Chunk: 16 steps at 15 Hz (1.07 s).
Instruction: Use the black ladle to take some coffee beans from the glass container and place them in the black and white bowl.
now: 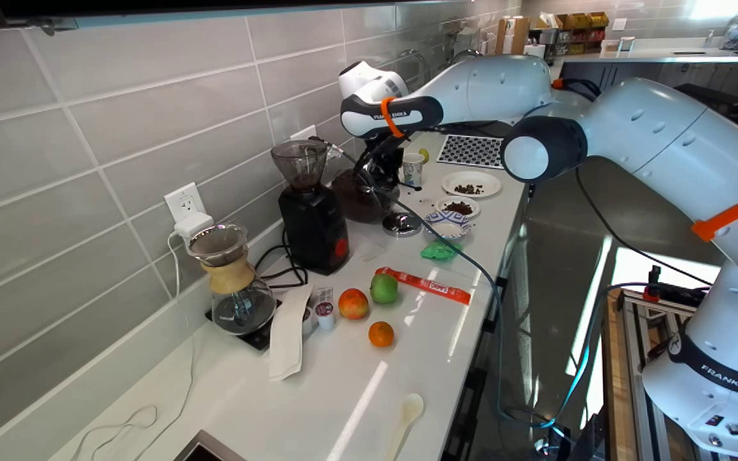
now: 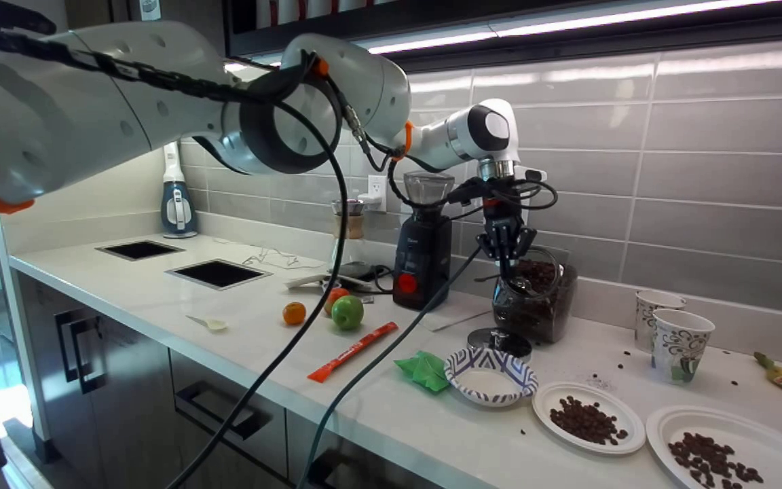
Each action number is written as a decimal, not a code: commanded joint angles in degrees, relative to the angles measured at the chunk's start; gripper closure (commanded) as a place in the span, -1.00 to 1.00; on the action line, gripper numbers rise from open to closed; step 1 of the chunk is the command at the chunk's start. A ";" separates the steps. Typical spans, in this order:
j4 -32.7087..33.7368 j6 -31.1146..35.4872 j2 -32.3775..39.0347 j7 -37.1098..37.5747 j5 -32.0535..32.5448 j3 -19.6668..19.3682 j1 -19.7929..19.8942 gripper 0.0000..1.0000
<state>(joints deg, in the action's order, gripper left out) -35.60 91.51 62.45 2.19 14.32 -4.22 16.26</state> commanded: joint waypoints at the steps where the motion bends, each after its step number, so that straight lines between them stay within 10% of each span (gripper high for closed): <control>1: -4.35 -2.33 -3.23 1.44 -1.36 0.82 0.27 0.96; 10: -19.15 -2.06 -13.09 4.92 -1.55 0.94 0.46 0.96; 11: -10.80 -4.03 -7.61 3.17 -0.23 0.27 -0.02 0.96; 16: -11.38 -4.01 -8.14 3.27 -0.18 0.24 -0.08 0.82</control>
<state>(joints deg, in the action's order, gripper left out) -46.98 87.50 54.31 5.46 14.14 -3.98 16.18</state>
